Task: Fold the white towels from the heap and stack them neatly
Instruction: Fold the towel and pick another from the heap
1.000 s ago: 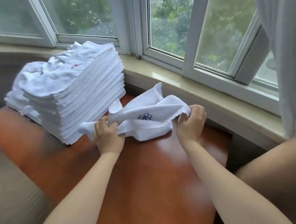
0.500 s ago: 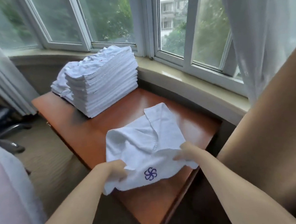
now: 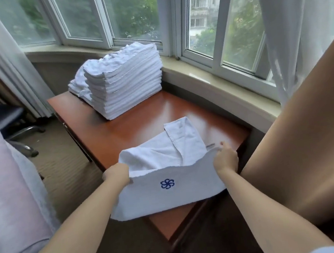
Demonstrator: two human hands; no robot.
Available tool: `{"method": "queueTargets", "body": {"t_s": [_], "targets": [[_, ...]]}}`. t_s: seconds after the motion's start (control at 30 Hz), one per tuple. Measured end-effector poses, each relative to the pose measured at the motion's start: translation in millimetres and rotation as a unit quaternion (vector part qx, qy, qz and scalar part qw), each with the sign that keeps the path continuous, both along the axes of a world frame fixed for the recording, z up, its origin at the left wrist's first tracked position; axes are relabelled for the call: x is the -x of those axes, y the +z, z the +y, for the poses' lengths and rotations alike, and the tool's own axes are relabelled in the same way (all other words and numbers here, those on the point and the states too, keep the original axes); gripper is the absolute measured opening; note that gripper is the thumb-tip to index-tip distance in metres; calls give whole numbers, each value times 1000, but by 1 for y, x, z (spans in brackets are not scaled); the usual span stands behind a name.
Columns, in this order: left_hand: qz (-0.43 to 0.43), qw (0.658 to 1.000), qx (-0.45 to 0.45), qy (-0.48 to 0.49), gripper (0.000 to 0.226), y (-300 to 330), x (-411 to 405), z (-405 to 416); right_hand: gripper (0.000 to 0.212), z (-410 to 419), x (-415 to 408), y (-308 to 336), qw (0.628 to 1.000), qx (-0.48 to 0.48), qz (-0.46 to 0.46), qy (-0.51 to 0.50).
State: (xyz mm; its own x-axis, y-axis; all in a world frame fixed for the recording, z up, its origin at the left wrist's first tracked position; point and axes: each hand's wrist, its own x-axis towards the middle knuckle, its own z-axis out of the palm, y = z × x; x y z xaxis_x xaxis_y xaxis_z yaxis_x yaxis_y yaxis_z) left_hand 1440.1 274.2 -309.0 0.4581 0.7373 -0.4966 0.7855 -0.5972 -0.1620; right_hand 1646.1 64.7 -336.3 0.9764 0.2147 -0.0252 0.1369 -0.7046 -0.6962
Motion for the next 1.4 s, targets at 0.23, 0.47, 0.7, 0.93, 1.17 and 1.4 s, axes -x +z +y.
{"method": "queueTargets", "body": {"t_s": [0.23, 0.47, 0.7, 0.93, 1.17, 1.4], "targets": [[-266, 915, 301, 24, 37, 11, -62, 58, 23, 75, -36, 12, 989, -143, -19, -33], [-410, 853, 318, 57, 14, -17, -120, 84, 30, 141, -78, 25, 984, -169, -33, 44], [-271, 909, 316, 34, 11, -62, -164, 115, 33, 230, -135, 9, 972, -21, 114, 204], [-328, 888, 313, 79, 8, -79, -184, 156, 43, 287, -163, -57, 925, 120, 160, 324], [-184, 909, 369, 57, 53, -100, -170, 164, 42, 296, -168, -98, 880, 263, 54, 391], [-88, 912, 400, 33, 40, -91, -173, 155, 35, 302, -162, -73, 847, 373, 131, 356]]}}
